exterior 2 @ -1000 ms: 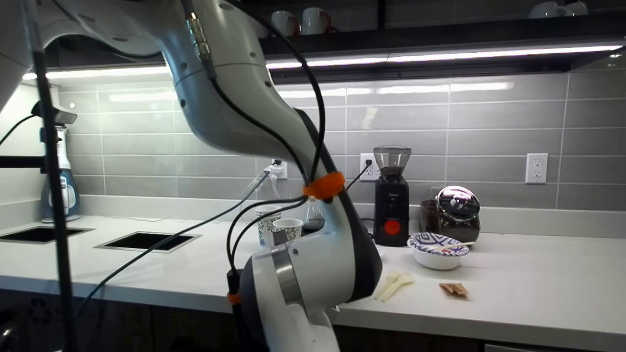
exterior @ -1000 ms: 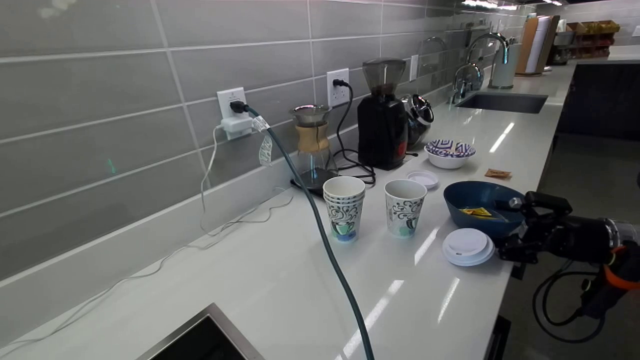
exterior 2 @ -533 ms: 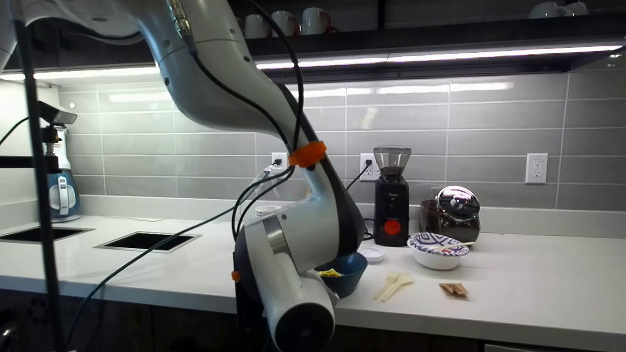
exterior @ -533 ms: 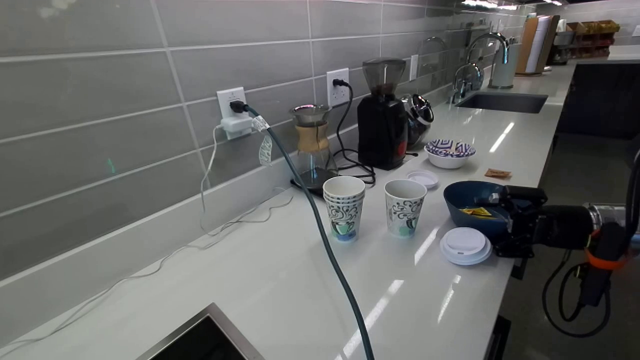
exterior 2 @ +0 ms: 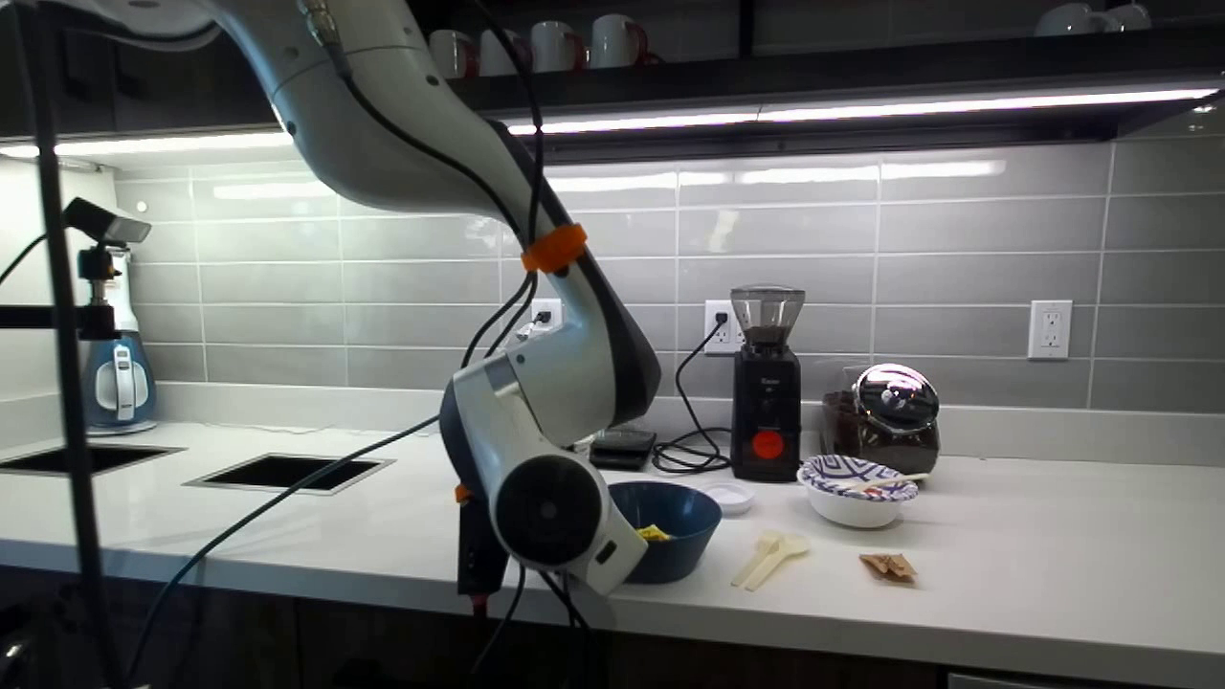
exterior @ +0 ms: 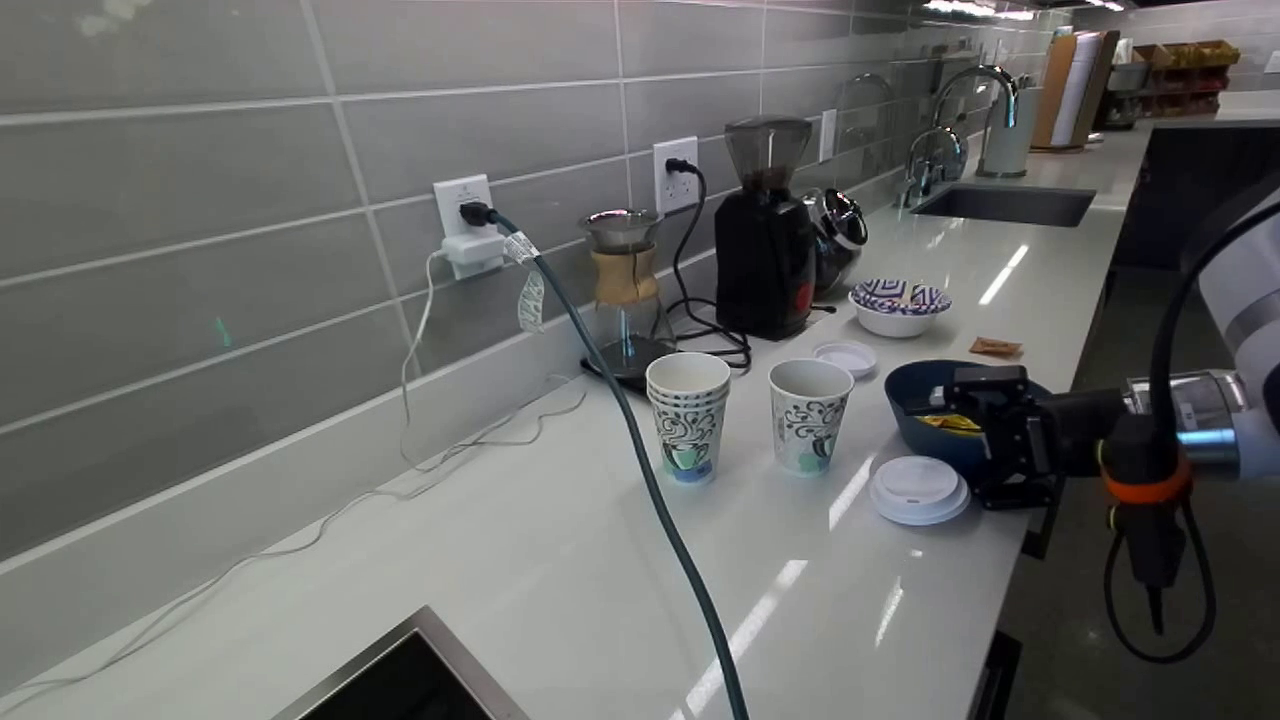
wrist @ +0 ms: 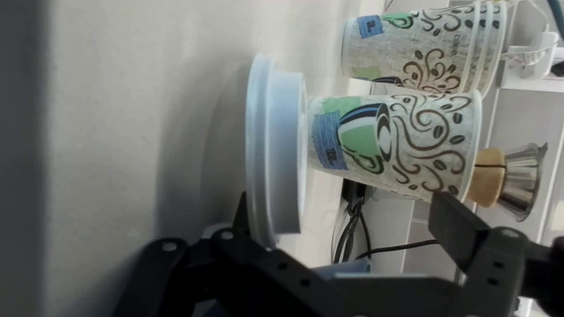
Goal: Remove the lid from the cup and put the lid upside down
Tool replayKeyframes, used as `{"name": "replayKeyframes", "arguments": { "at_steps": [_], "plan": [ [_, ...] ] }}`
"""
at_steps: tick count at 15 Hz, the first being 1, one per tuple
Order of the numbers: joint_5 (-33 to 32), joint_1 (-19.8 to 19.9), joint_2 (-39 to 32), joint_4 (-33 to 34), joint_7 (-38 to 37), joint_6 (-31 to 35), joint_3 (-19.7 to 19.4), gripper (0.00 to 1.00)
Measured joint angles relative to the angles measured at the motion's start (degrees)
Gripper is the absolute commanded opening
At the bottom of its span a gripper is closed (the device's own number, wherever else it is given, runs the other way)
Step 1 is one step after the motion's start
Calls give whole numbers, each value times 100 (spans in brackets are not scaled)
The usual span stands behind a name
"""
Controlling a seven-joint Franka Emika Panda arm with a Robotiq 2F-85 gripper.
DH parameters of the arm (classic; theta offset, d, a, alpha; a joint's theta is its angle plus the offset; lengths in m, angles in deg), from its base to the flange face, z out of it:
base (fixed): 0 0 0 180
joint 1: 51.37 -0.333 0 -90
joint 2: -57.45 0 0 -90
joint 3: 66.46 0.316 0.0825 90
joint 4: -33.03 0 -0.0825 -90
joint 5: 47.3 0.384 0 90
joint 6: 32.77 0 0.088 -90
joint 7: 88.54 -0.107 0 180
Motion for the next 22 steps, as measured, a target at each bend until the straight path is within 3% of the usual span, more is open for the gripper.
{"name": "replayKeyframes", "arguments": {
  "at_steps": [7, 14, 18, 22],
  "plan": [
    [433, -547, 253, 202, -568, 2299, 549, 100],
    [248, -1220, 108, 511, -1516, 4498, 1092, 100],
    [-666, -1477, 24, 392, -2691, 5402, 1434, 100],
    [-2351, -1577, 14, 85, -4172, 5700, 1538, 100]
  ]
}}
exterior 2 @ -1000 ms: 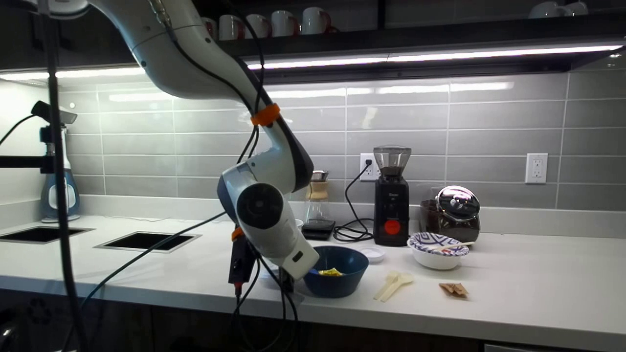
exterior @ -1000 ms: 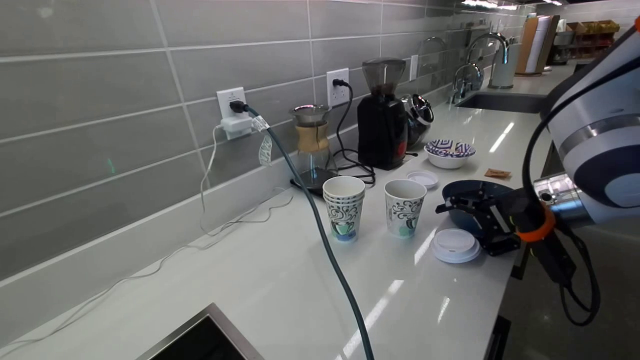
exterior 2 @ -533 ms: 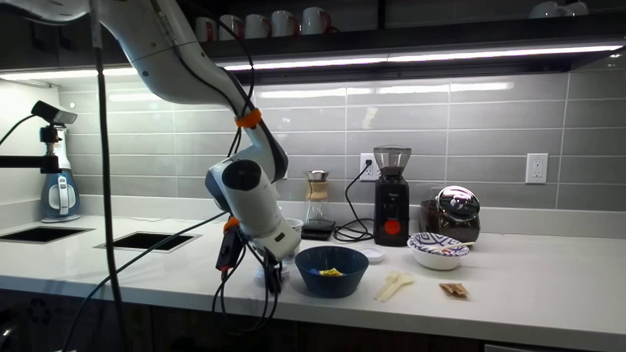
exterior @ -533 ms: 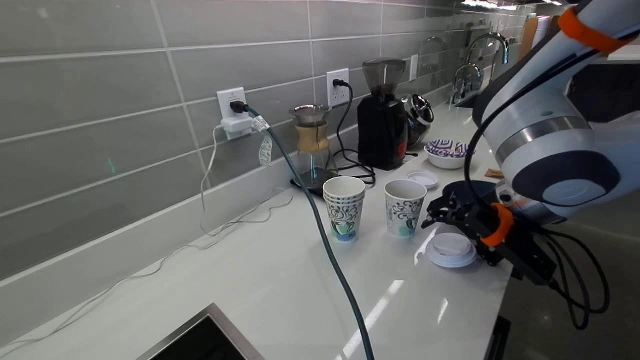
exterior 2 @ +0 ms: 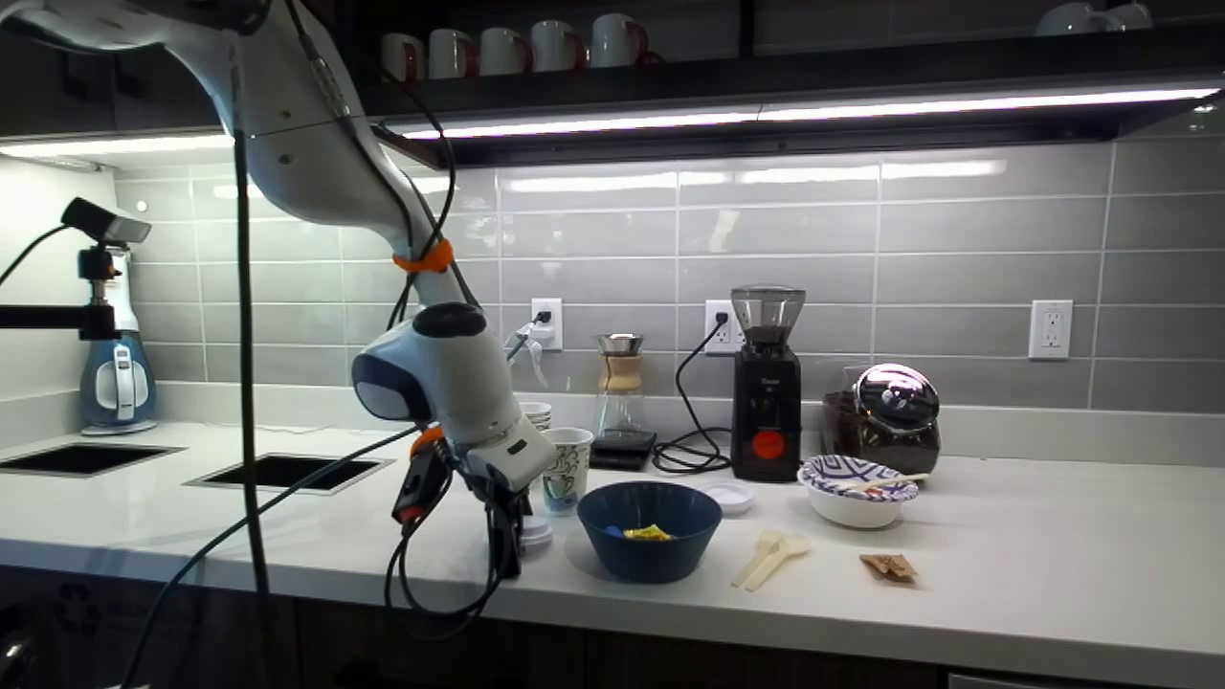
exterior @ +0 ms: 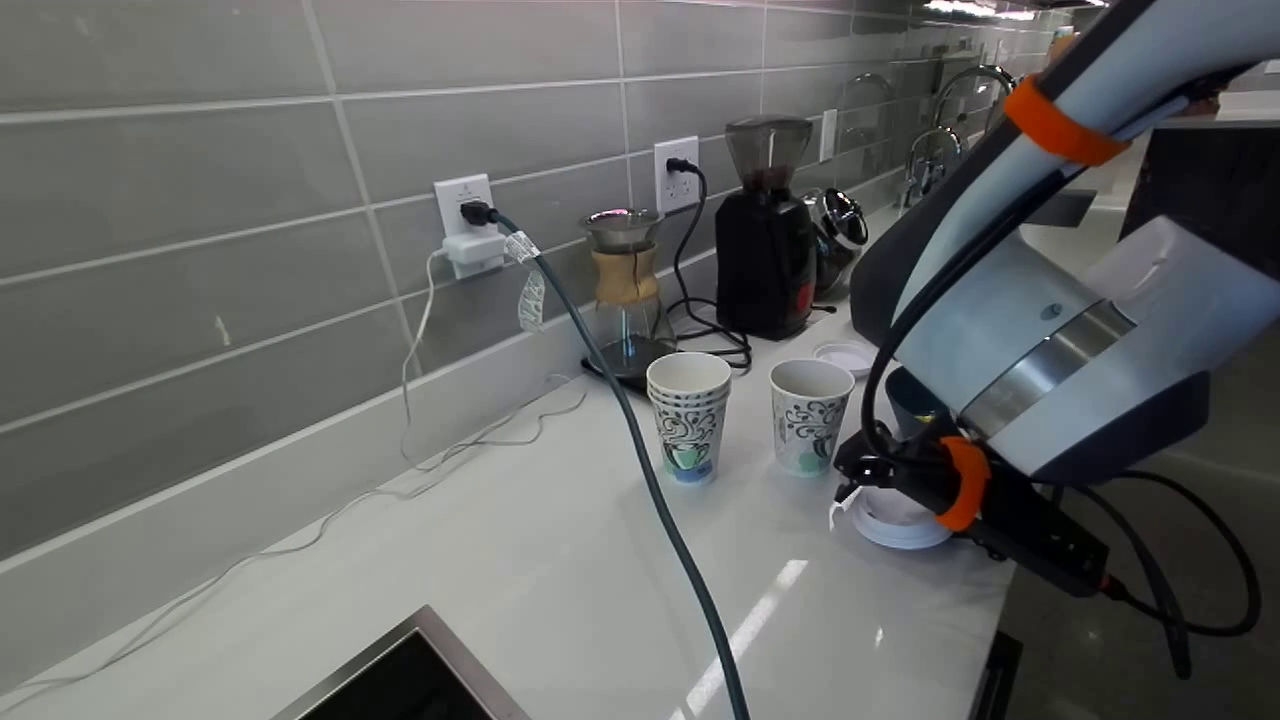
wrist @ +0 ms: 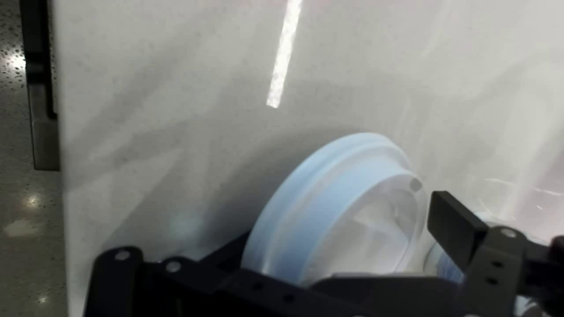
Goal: Remove the lid from the cup and put the lid upside down
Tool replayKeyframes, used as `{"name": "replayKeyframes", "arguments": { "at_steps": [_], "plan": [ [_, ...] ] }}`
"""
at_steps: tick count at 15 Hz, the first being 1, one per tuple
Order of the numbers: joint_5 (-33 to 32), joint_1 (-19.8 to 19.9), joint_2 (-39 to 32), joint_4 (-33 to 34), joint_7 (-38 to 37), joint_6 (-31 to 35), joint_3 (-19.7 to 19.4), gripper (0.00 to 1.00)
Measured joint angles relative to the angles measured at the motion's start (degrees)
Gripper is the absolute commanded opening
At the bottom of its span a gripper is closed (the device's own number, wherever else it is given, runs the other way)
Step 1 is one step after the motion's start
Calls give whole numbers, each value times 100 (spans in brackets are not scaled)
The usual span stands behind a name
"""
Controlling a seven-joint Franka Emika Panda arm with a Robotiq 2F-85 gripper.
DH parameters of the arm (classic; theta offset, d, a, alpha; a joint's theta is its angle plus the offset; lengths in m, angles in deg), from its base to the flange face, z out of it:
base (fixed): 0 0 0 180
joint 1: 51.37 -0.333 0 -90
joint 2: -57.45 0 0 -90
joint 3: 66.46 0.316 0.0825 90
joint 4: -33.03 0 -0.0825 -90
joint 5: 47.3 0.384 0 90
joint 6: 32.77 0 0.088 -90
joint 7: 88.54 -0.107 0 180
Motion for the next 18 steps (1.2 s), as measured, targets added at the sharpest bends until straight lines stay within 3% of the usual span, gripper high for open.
{"name": "replayKeyframes", "arguments": {
  "at_steps": [2, 5, 14, 17, 18],
  "plan": [
    [-885, -95, 19, -135, -703, -31, -130, 100],
    [-2200, -471, 67, -277, -1701, -277, -640, 100],
    [-5989, -2244, 361, -249, -4300, -2153, -3106, 100],
    [-7150, -2496, 515, -116, -4837, -3145, -3507, 100],
    [-7518, -2356, 576, -52, -4975, -3441, -3389, 100]
  ]
}}
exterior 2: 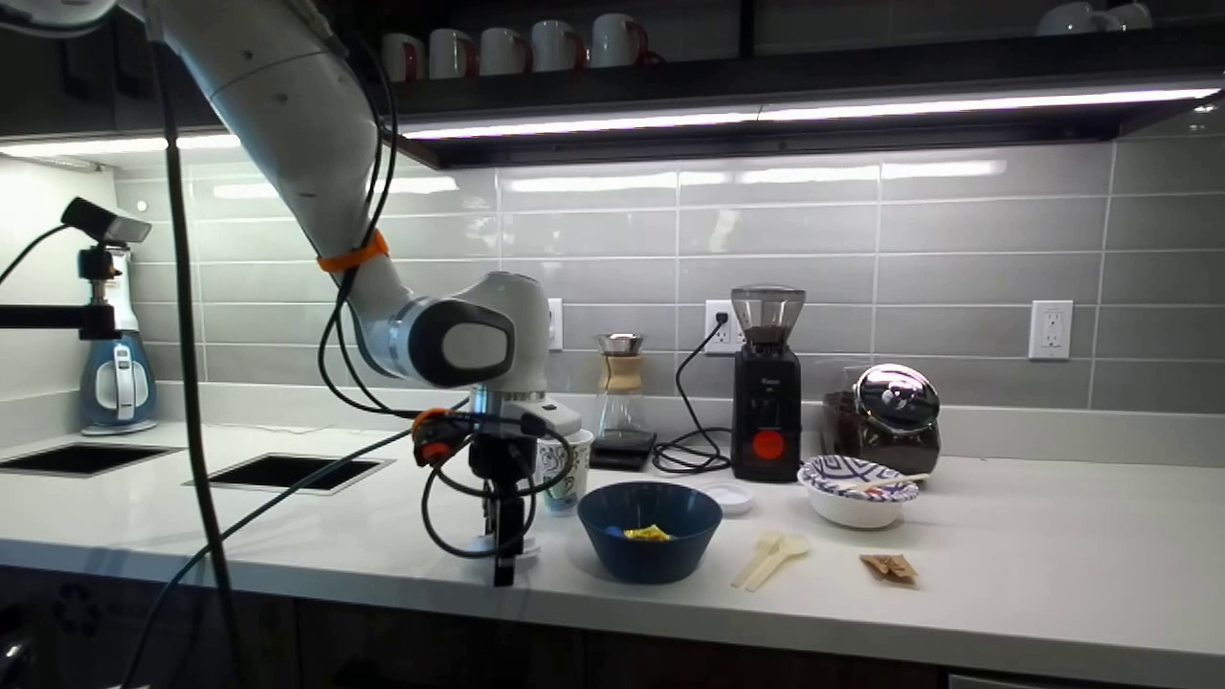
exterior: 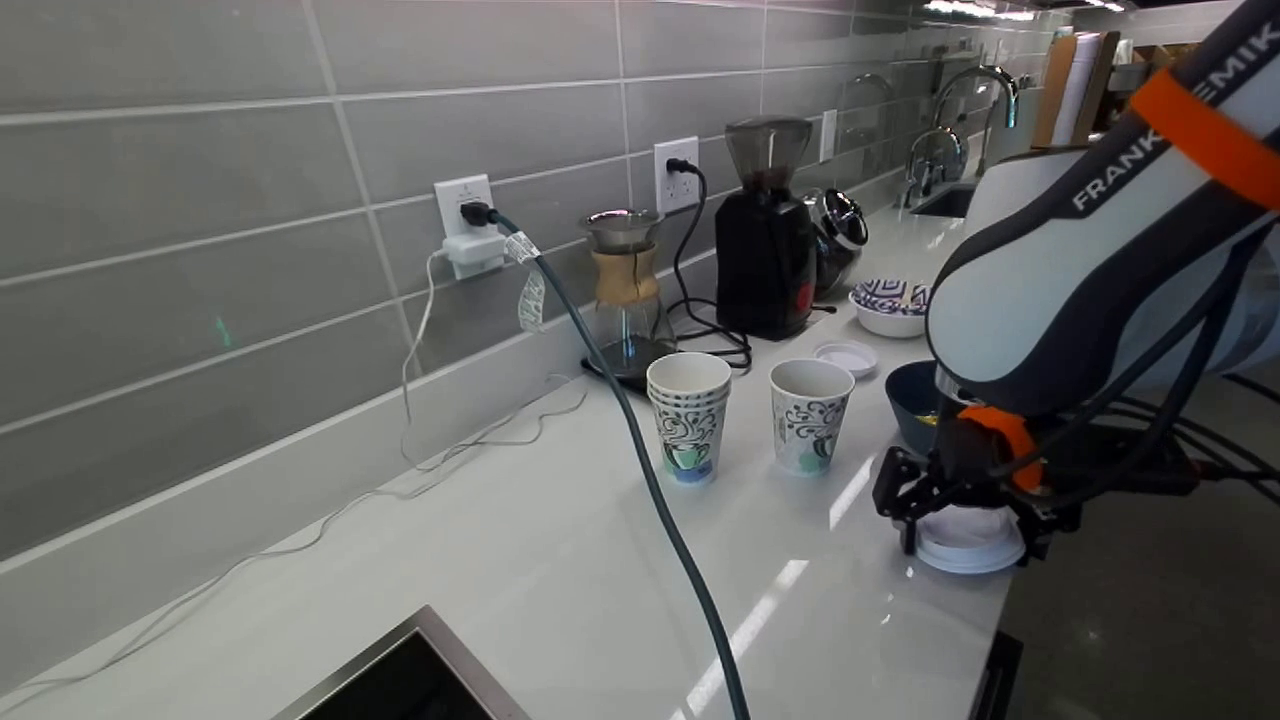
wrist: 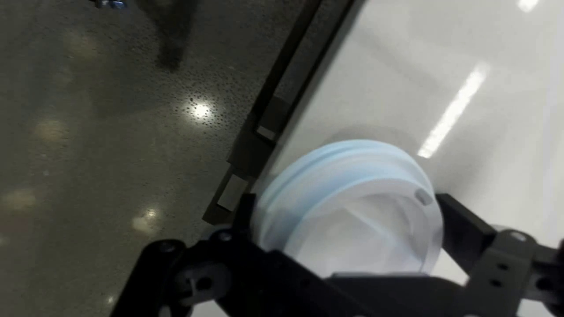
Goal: Remove the lid from the cup and put the lid upside down
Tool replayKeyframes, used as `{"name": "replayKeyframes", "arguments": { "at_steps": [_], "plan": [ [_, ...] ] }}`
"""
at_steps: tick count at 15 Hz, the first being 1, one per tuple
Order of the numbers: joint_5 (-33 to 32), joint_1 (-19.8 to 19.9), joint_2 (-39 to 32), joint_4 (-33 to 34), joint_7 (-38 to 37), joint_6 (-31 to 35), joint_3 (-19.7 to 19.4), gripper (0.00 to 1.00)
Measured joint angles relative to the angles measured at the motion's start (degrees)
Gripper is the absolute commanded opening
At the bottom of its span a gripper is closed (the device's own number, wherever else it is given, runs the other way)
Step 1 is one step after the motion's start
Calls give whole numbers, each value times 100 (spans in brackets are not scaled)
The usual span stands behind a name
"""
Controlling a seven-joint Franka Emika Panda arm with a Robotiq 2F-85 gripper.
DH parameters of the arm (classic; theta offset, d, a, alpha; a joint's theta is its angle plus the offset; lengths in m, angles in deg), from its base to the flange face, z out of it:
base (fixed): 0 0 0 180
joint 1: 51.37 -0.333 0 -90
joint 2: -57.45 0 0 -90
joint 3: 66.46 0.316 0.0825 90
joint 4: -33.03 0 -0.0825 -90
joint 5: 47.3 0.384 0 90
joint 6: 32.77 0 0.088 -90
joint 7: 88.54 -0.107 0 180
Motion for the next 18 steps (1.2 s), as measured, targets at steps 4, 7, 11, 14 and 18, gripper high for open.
{"name": "replayKeyframes", "arguments": {
  "at_steps": [4, 7, 11, 14, 18],
  "plan": [
    [-841, 1121, 128, 183, -184, -913, 1095, 100],
    [-998, 1832, 122, 298, -51, -1182, 1807, 100],
    [-1224, 2333, 113, 482, 359, -1089, 2351, 100],
    [-1335, 2497, 114, 577, 706, -674, 2594, 100],
    [-1267, 2666, 113, 594, 1151, -157, 2858, 100]
  ]
}}
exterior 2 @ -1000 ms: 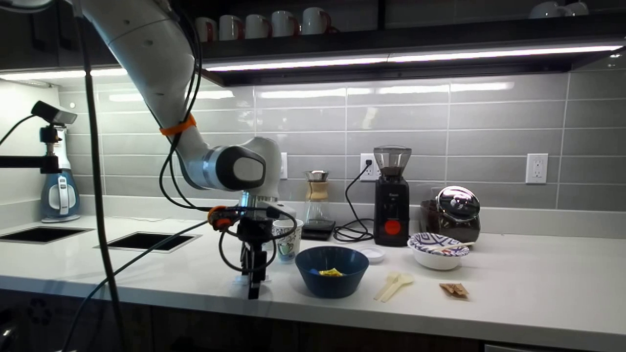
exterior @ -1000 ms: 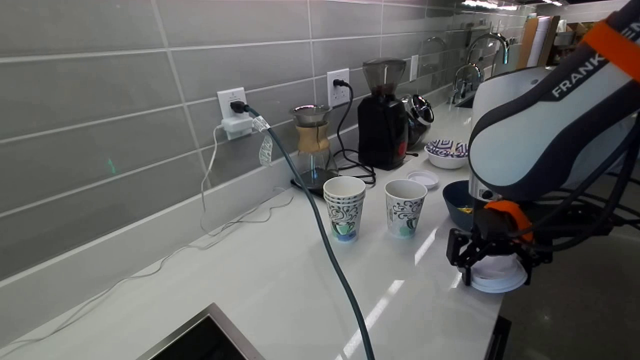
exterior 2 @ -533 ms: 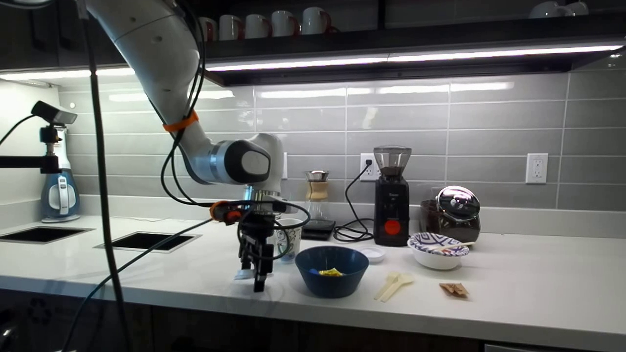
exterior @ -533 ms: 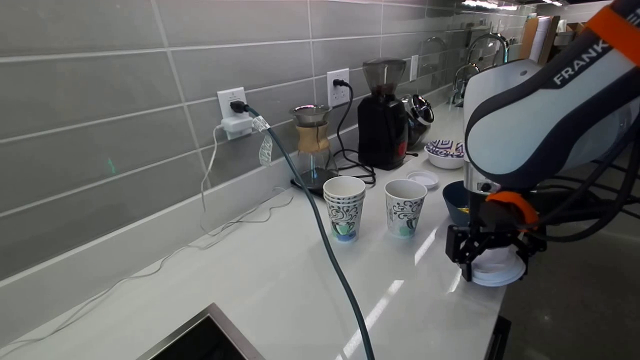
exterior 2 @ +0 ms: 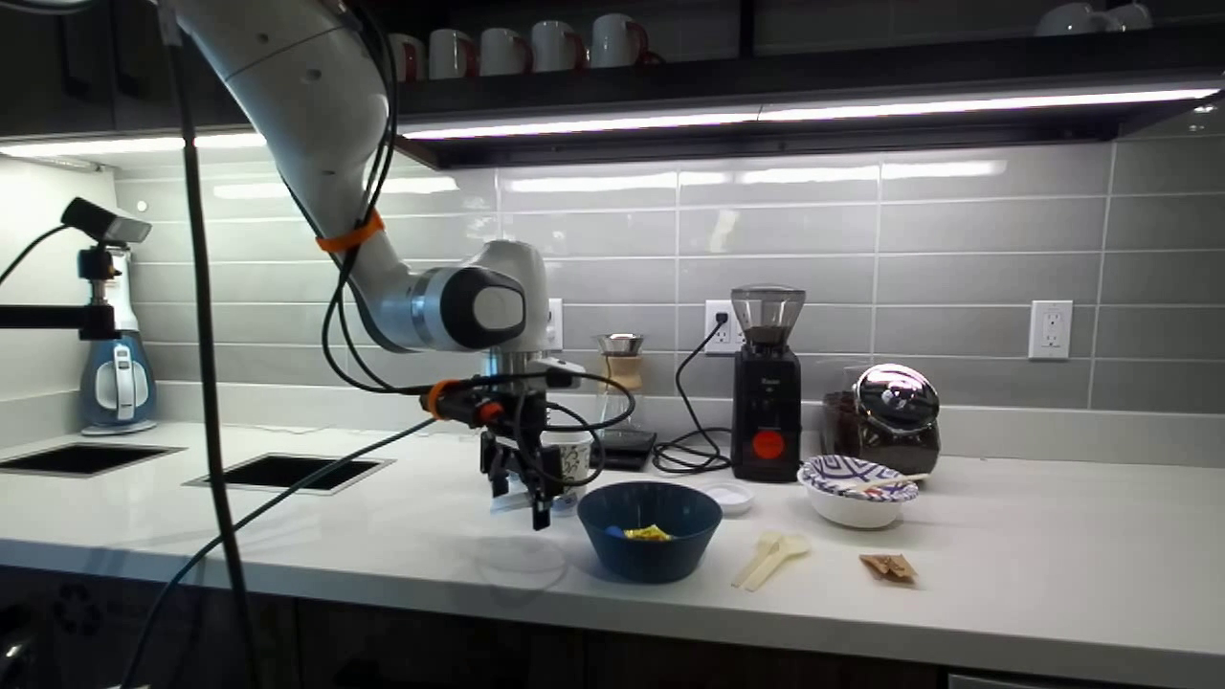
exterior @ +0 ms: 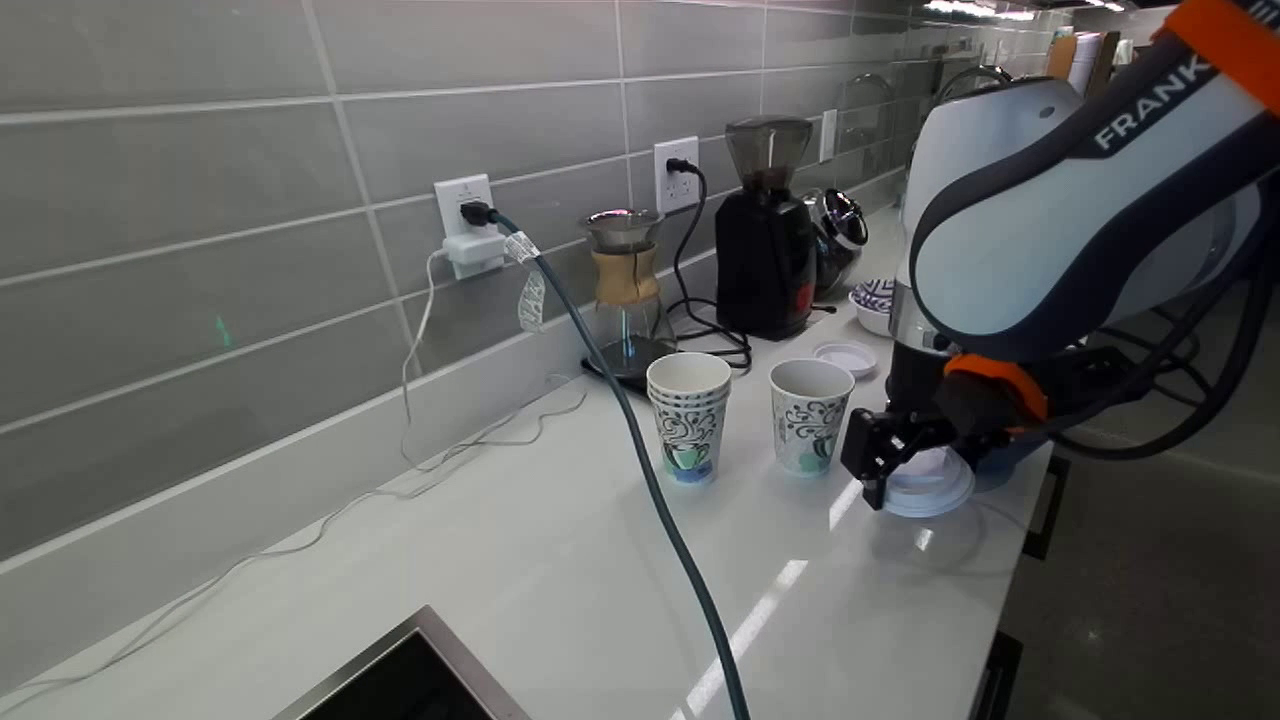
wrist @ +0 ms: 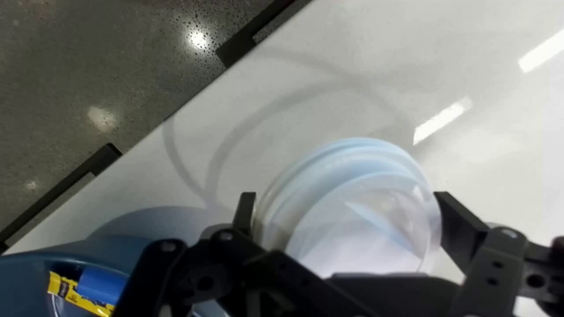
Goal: Remove the lid from the cup and put the lid upside down
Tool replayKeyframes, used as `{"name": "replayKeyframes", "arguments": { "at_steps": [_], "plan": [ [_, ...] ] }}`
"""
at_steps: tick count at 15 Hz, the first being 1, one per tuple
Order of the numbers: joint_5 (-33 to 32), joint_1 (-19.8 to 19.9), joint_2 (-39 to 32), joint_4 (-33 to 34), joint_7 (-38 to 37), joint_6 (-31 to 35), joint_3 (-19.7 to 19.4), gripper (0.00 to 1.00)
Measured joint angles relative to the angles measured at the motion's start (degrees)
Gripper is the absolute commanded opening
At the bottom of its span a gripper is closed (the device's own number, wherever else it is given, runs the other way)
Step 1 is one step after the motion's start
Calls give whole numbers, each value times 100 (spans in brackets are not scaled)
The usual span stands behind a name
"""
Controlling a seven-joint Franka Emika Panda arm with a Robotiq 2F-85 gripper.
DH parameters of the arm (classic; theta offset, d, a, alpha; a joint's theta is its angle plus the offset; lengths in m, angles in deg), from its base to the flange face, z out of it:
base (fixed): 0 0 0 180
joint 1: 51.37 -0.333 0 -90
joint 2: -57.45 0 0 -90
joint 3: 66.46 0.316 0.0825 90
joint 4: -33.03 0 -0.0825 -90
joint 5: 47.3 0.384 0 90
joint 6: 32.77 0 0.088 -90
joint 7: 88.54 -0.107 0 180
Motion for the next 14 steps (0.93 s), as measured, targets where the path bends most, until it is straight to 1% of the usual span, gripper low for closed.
{"name": "replayKeyframes", "arguments": {
  "at_steps": [4, 7, 8, 9, 10, 11, 13, 14],
  "plan": [
    [458, 123, -4, 0, 527, 189, 234, 100],
    [721, 201, -36, 4, 863, 216, 331, 100],
    [749, 218, -49, 8, 931, 222, 345, 84],
    [753, 232, -61, 14, 974, 227, 356, 74],
    [753, 241, -73, 18, 1010, 230, 361, 93],
    [753, 246, -82, 20, 1030, 232, 362, 93],
    [753, 250, -100, 21, 1041, 240, 364, 100],
    [753, 250, -105, 22, 1043, 246, 365, 100]
  ]
}}
